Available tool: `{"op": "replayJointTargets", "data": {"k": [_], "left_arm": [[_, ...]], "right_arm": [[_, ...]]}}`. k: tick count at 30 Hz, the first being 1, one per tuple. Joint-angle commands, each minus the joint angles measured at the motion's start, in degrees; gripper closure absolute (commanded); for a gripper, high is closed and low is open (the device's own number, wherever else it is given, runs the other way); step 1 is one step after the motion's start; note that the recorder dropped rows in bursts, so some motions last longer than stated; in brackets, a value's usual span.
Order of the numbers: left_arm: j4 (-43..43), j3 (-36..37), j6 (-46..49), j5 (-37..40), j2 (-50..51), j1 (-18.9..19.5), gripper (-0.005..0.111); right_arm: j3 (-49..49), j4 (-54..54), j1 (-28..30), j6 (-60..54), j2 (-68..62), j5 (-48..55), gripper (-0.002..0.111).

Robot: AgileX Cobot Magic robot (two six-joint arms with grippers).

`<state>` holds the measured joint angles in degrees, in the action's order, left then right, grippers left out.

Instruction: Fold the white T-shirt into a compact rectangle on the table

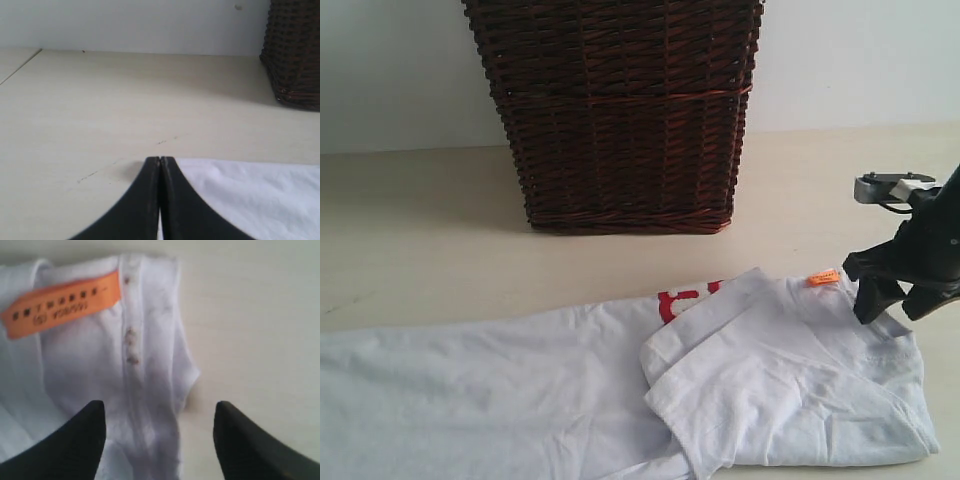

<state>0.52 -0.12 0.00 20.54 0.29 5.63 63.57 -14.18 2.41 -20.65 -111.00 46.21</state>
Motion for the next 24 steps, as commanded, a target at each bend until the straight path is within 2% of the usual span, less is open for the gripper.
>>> {"op": "replayJointTargets", "data": {"k": [1, 6, 8, 19, 24], "left_arm": [[0.0, 0.1, 0.0, -0.4, -0.3, 0.0, 0.107], [0.0, 0.1, 0.0, -0.4, -0.3, 0.0, 0.107], [0.0, 0.1, 0.0, -0.4, -0.3, 0.0, 0.107], [0.0, 0.1, 0.0, -0.4, -0.3, 0.0, 0.107], [0.0, 0.1, 0.0, -0.4, -0.3, 0.0, 0.107]], "right_arm": [[-0.3, -0.1, 0.2, 2.6, -1.5, -5.7, 0.047], [-0.3, -14.5, 0.2, -11.0, -3.3, 1.0, 0.047], [-0.3, -16.9, 0.2, -13.8, -3.4, 3.1, 0.047], [-0.3, -12.5, 0.1, -9.6, -4.3, 5.1, 0.047], [-0.3, -12.7, -3.8, -12.0, -4.3, 5.9, 0.047]]}}
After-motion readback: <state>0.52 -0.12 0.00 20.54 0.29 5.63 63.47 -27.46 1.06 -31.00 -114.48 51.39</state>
